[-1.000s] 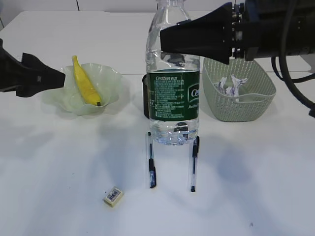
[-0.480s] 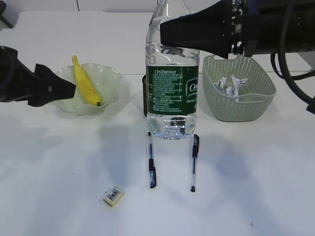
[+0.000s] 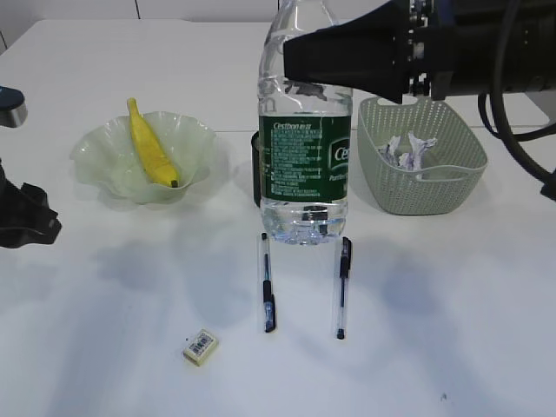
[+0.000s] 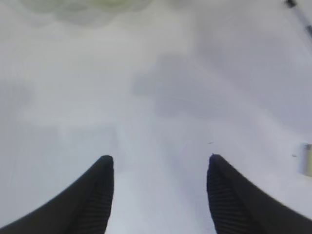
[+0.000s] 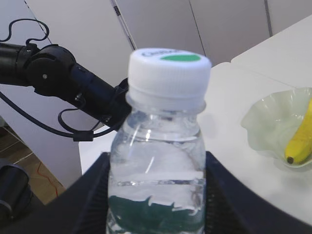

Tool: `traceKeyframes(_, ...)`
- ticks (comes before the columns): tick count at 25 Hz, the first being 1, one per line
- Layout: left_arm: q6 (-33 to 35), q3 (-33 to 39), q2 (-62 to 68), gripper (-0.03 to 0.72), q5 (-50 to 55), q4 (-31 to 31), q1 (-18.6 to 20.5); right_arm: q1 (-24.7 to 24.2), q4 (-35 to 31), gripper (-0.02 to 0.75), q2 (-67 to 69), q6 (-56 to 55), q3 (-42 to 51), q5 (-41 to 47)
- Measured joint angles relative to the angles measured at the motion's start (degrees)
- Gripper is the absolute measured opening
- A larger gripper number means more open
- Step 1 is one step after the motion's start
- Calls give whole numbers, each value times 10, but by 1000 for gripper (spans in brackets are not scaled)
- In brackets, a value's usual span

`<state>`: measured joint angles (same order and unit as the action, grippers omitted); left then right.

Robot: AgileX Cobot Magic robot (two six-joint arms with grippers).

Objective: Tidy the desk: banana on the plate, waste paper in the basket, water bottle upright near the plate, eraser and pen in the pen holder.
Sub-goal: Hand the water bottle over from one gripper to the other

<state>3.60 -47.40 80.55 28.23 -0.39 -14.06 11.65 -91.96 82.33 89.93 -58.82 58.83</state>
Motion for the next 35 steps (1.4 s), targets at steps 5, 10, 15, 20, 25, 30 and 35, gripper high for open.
traceKeyframes(5,-164,0,0,422,-23,130,1,0,0,368,0,1,0,-10)
traceKeyframes(10,-185,24,0,414,-174,127,1,0,0,368,0,1,0,-14)
traceKeyframes(15,-187,107,0,412,-378,123,1,0,0,368,0,1,0,-15)
traceKeyframes(20,-211,189,0,412,-604,134,1,0,0,368,0,1,0,-34)
traceKeyframes(25,-302,212,0,417,-775,257,1,0,0,368,0,1,0,-41)
traceKeyframes(30,-409,212,0,486,-877,402,1,0,0,368,0,2,0,-41)
traceKeyframes(35,-483,212,0,575,-934,442,1,0,-1,368,0,4,0,-41)
